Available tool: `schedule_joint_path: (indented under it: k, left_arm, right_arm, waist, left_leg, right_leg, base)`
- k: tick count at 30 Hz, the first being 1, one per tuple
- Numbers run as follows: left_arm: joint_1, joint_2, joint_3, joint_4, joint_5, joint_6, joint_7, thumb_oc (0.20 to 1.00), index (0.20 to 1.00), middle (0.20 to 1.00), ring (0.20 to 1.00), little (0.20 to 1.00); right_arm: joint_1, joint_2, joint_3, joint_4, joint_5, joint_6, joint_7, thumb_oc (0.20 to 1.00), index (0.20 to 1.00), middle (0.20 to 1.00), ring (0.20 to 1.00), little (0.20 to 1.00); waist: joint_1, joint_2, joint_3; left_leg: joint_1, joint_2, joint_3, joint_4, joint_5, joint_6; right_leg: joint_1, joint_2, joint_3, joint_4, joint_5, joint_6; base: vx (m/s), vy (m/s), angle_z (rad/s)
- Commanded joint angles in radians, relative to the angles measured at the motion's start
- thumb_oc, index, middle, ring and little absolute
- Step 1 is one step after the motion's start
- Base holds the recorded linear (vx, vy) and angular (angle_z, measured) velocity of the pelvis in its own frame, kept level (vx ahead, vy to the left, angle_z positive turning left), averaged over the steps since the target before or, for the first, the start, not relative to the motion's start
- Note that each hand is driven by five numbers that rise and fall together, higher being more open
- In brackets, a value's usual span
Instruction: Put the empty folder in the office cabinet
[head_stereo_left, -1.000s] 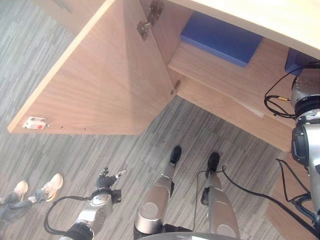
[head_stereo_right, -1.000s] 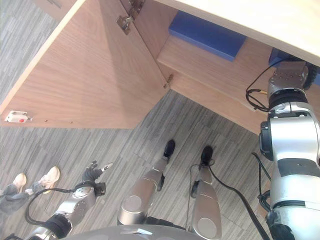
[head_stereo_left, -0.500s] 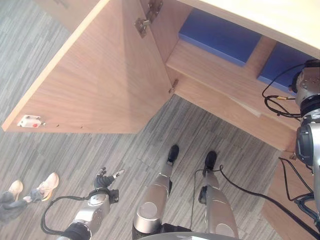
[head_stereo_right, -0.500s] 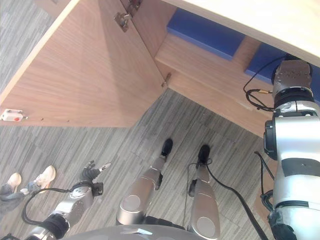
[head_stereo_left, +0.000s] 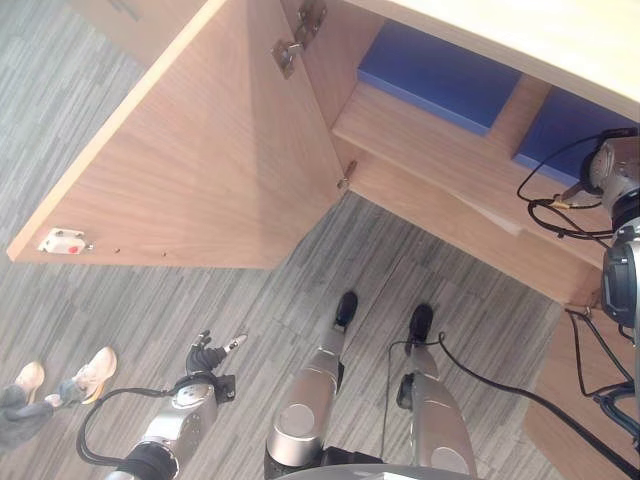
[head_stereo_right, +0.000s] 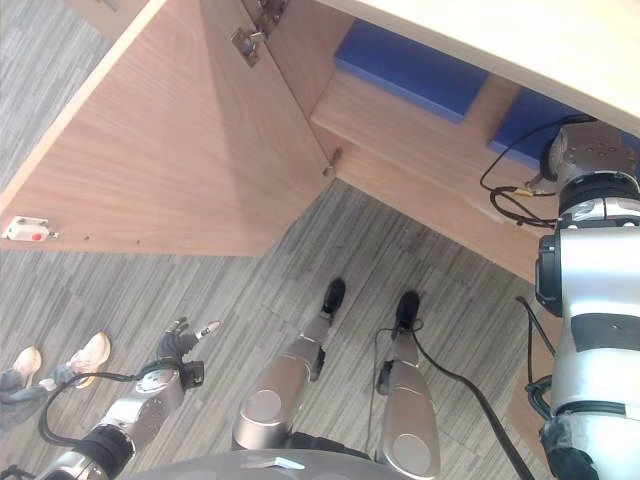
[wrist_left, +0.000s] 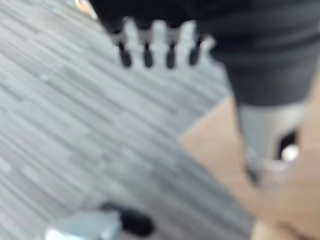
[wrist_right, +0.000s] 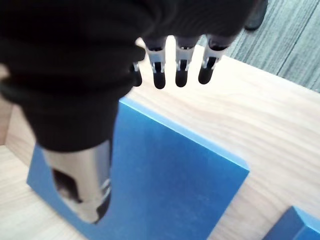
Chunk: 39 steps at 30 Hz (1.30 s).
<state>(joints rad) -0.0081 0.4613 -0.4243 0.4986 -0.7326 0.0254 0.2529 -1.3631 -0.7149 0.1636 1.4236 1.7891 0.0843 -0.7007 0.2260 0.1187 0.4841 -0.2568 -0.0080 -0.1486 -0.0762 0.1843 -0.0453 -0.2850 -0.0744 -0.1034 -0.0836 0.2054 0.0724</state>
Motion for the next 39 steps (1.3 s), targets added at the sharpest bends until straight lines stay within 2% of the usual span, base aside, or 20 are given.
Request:
schedule_joint_path:
  k: [1,11,17,22,25,27,28,29,31,33,36,39]
  left_arm:
    - [-0.011,0.078,0.006,0.012,0.001,-0.005,0.017,1.0,1.0,1.0,1.0,1.0]
    - [-0.001,0.057,0.0,0.016,0.004,-0.021,-0.007,1.0,1.0,1.0,1.0,1.0]
    - [0.003,0.027,-0.013,0.012,0.011,-0.024,-0.005,1.0,1.0,1.0,1.0,1.0]
    - [-0.008,-0.006,-0.019,0.019,0.007,-0.001,0.029,1.0,1.0,1.0,1.0,1.0]
    - [-0.012,-0.026,-0.02,0.035,0.014,0.005,0.049,1.0,1.0,1.0,1.0,1.0]
    - [-0.012,-0.026,-0.02,0.035,0.014,0.005,0.049,1.0,1.0,1.0,1.0,1.0]
    - [-0.011,-0.036,-0.022,0.046,0.011,0.001,0.059,1.0,1.0,1.0,1.0,1.0]
    - [-0.007,-0.058,-0.016,0.072,0.015,-0.009,0.072,1.0,1.0,1.0,1.0,1.0]
    - [-0.004,-0.075,-0.016,0.095,0.009,-0.018,0.089,1.0,1.0,1.0,1.0,1.0]
    - [0.004,-0.101,-0.009,0.137,0.007,-0.037,0.106,1.0,1.0,1.0,1.0,1.0]
    - [0.012,-0.112,-0.002,0.152,0.006,-0.044,0.112,1.0,1.0,1.0,1.0,1.0]
    - [0.05,-0.143,0.02,0.167,0.014,-0.067,0.119,1.0,1.0,1.0,1.0,1.0]
  right_arm:
    - [-0.045,-0.067,0.092,0.003,0.022,0.045,-0.006,1.0,1.0,1.0,1.0,1.0]
    - [0.045,-0.047,0.059,0.027,-0.079,0.059,-0.01,1.0,1.0,1.0,1.0,1.0]
    - [0.175,0.002,-0.002,0.027,-0.212,0.037,0.076,1.0,1.0,1.0,1.0,1.0]
    - [0.358,0.106,-0.059,-0.018,-0.286,-0.006,0.25,1.0,1.0,1.0,1.0,1.0]
    - [0.47,0.182,-0.067,-0.065,-0.289,-0.017,0.314,1.0,1.0,1.0,1.0,1.0]
    - [0.47,0.182,-0.067,-0.065,-0.289,-0.017,0.314,1.0,1.0,1.0,1.0,1.0]
    - [0.519,0.213,-0.066,-0.085,-0.297,-0.013,0.334,1.0,1.0,1.0,1.0,1.0]
    - [0.603,0.265,-0.057,-0.126,-0.297,-0.027,0.368,1.0,1.0,1.0,1.0,1.0]
    - [0.683,0.317,-0.041,-0.165,-0.329,-0.03,0.398,1.0,1.0,1.0,1.0,1.0]
    - [0.801,0.398,0.012,-0.23,-0.421,-0.055,0.424,1.0,1.0,1.0,1.0,1.0]
    - [0.861,0.433,0.045,-0.27,-0.44,-0.067,0.428,1.0,1.0,1.0,1.0,1.0]
    - [1.074,0.507,0.127,-0.353,-0.535,-0.049,0.479,1.0,1.0,1.0,1.0,1.0]
  waist:
    - [0.024,-0.03,-0.014]
    - [0.026,-0.03,-0.028]
    - [0.024,-0.03,-0.053]
    - [0.005,-0.034,-0.079]
    - [-0.014,-0.044,-0.094]
    - [-0.014,-0.044,-0.094]
    - [-0.023,-0.048,-0.099]
    - [-0.041,-0.056,-0.111]
    - [-0.06,-0.063,-0.123]
    - [-0.087,-0.075,-0.139]
    - [-0.101,-0.082,-0.149]
    - [-0.136,-0.1,-0.186]
  left_leg:
    - [-0.003,0.05,0.036,0.049,-0.126,-0.055]
    - [0.007,0.051,0.035,0.049,-0.131,-0.055]
    - [0.033,0.045,0.043,0.051,-0.146,-0.046]
    - [0.077,0.037,0.064,0.051,-0.167,-0.029]
    - [0.104,0.033,0.075,0.042,-0.175,-0.019]
    - [0.104,0.033,0.075,0.042,-0.175,-0.019]
    - [0.114,0.032,0.08,0.038,-0.178,-0.014]
    - [0.133,0.028,0.09,0.031,-0.182,-0.006]
    - [0.149,0.026,0.101,0.026,-0.186,0.001]
    - [0.17,0.02,0.115,0.024,-0.193,0.012]
    - [0.179,0.017,0.121,0.023,-0.196,0.016]
    - [0.211,0.005,0.143,0.019,-0.204,0.034]
  right_leg:
    - [0.01,-0.058,-0.018,-0.004,-0.125,0.055]
    - [0.02,-0.054,-0.025,-0.004,-0.128,0.051]
    - [0.047,-0.053,-0.025,-0.004,-0.129,0.054]
    - [0.083,-0.059,-0.011,-0.004,-0.126,0.064]
    - [0.097,-0.059,0.004,-0.004,-0.125,0.069]
    - [0.097,-0.059,0.004,-0.004,-0.125,0.069]
    - [0.102,-0.059,0.008,-0.004,-0.122,0.069]
    - [0.109,-0.058,0.02,-0.004,-0.118,0.073]
    - [0.114,-0.059,0.031,-0.004,-0.113,0.076]
    - [0.123,-0.058,0.049,-0.004,-0.106,0.08]
    - [0.127,-0.058,0.058,-0.004,-0.104,0.082]
    - [0.137,-0.055,0.083,-0.004,-0.093,0.091]
  base:
    - [0.0,0.0,0.0]
    - [0.0,0.01,0.0]
    - [-0.03,0.08,0.0]
    - [-0.03,0.133,-0.06]
    - [-0.02,0.101,-0.04]
    - [-0.01,0.05,-0.05]
    - [-0.04,0.131,-0.15]
    - [-0.05,0.17,-0.19]
    - [-0.05,0.158,-0.1]
    - [-0.04,0.129,-0.31]
    - [-0.02,0.075,-0.16]
    - [-0.06,0.146,-0.26]
